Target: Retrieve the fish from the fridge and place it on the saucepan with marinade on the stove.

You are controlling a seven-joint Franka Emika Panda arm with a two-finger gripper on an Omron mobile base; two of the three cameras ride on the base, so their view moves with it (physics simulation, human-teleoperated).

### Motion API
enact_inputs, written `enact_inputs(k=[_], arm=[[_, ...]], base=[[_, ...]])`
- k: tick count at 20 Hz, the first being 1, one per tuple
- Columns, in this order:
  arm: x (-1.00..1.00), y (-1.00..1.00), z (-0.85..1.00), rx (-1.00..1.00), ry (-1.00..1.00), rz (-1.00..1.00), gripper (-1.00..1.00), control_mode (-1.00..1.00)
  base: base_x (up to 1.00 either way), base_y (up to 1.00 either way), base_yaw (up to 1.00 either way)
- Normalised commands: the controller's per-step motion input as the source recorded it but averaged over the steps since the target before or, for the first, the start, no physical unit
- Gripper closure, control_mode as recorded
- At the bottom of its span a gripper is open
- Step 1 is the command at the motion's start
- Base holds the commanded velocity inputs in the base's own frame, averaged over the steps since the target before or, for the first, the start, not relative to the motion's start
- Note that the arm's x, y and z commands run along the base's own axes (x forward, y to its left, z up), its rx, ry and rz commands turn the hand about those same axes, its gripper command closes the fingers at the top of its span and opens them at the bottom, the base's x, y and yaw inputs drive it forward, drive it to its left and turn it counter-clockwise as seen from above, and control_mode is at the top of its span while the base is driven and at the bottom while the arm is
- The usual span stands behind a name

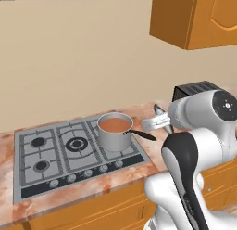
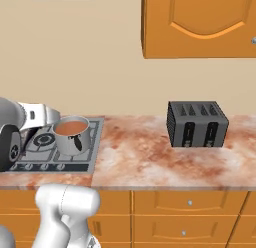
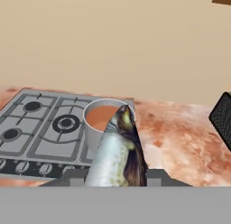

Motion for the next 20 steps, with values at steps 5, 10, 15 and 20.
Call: enact_inputs(k=[5,10,15,20], arm=[[0.0,0.0,0.0,0.0,0.0,0.0,1.0,1.0],[0.0,0.0,0.0,0.0,0.0,0.0,1.0,1.0],[0.54,0.26,-0.02,-0.07,0.24,-0.03,1.0,-1.0],[0.45,0.16,-0.22,-0.01,0.37,0.0,1.0,-1.0]], base=[[0.56,0.03,-0.05],[0.77,0.24,-0.13],[0.08,0.03,-0.01],[0.0,0.0,0.0]])
